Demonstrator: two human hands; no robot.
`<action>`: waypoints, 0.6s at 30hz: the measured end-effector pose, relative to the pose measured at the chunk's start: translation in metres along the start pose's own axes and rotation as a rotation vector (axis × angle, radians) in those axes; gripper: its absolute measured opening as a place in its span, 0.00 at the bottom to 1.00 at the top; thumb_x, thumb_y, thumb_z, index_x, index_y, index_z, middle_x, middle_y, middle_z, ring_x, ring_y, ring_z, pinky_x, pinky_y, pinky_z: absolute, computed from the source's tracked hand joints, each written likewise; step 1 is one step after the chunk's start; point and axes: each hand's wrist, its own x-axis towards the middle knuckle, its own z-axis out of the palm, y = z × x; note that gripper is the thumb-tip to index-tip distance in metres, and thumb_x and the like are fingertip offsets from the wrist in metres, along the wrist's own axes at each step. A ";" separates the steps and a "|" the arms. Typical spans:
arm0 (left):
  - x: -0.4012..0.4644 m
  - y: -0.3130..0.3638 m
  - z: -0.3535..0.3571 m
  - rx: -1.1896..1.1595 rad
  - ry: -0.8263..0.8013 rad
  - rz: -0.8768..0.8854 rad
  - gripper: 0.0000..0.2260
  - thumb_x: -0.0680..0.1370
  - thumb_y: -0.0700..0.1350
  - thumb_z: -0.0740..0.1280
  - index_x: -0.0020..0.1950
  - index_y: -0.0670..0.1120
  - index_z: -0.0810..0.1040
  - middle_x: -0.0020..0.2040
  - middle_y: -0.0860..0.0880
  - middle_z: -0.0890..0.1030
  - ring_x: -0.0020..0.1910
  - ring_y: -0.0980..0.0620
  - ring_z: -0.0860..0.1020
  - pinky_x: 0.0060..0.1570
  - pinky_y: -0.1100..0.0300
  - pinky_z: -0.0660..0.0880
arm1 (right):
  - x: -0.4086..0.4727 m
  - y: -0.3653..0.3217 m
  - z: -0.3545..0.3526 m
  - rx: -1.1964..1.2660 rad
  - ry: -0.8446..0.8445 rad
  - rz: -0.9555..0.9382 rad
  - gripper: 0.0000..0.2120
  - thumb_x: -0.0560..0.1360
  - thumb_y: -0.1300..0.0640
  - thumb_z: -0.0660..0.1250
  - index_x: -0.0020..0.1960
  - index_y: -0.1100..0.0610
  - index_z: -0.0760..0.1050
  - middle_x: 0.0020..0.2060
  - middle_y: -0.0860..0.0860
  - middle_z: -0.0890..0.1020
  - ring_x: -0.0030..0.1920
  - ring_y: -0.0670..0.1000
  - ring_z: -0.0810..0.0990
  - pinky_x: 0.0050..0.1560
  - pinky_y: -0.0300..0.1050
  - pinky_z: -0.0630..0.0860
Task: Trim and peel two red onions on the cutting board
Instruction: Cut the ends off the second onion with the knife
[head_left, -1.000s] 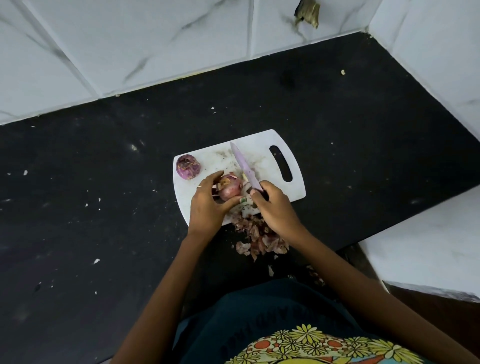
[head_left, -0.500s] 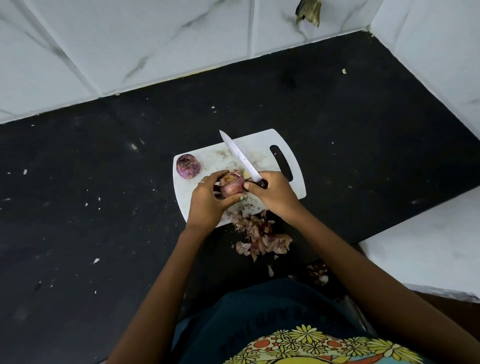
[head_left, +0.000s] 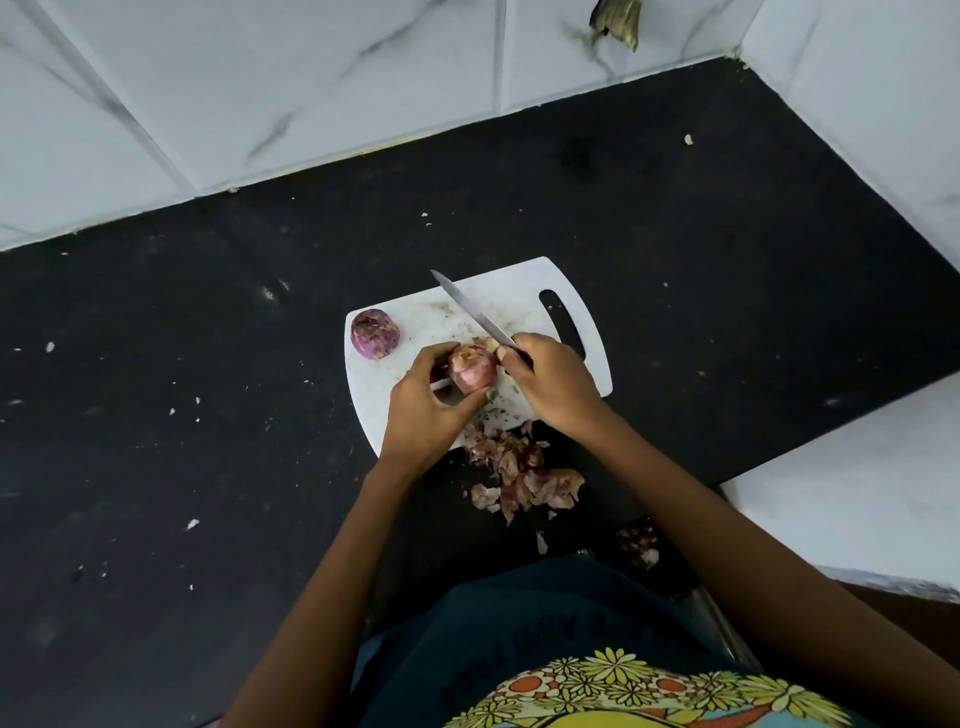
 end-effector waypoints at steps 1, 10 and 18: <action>-0.001 0.001 0.001 0.000 0.020 0.003 0.28 0.68 0.48 0.78 0.64 0.45 0.73 0.58 0.51 0.80 0.54 0.55 0.79 0.54 0.64 0.76 | -0.004 -0.001 -0.002 0.002 0.011 -0.009 0.10 0.81 0.55 0.57 0.45 0.58 0.71 0.34 0.51 0.74 0.35 0.53 0.74 0.35 0.47 0.67; 0.000 0.007 0.007 -0.019 0.103 -0.011 0.24 0.66 0.48 0.79 0.58 0.46 0.75 0.51 0.54 0.81 0.48 0.59 0.80 0.45 0.75 0.73 | -0.042 0.000 0.000 -0.157 -0.060 0.002 0.11 0.82 0.55 0.51 0.51 0.60 0.69 0.34 0.53 0.75 0.35 0.57 0.76 0.33 0.48 0.68; -0.002 0.009 0.012 0.011 0.137 0.008 0.22 0.65 0.46 0.79 0.55 0.46 0.76 0.49 0.54 0.81 0.44 0.64 0.78 0.43 0.77 0.71 | -0.033 -0.020 -0.007 -0.344 -0.179 0.036 0.12 0.80 0.62 0.51 0.62 0.62 0.65 0.48 0.60 0.79 0.48 0.62 0.79 0.40 0.50 0.67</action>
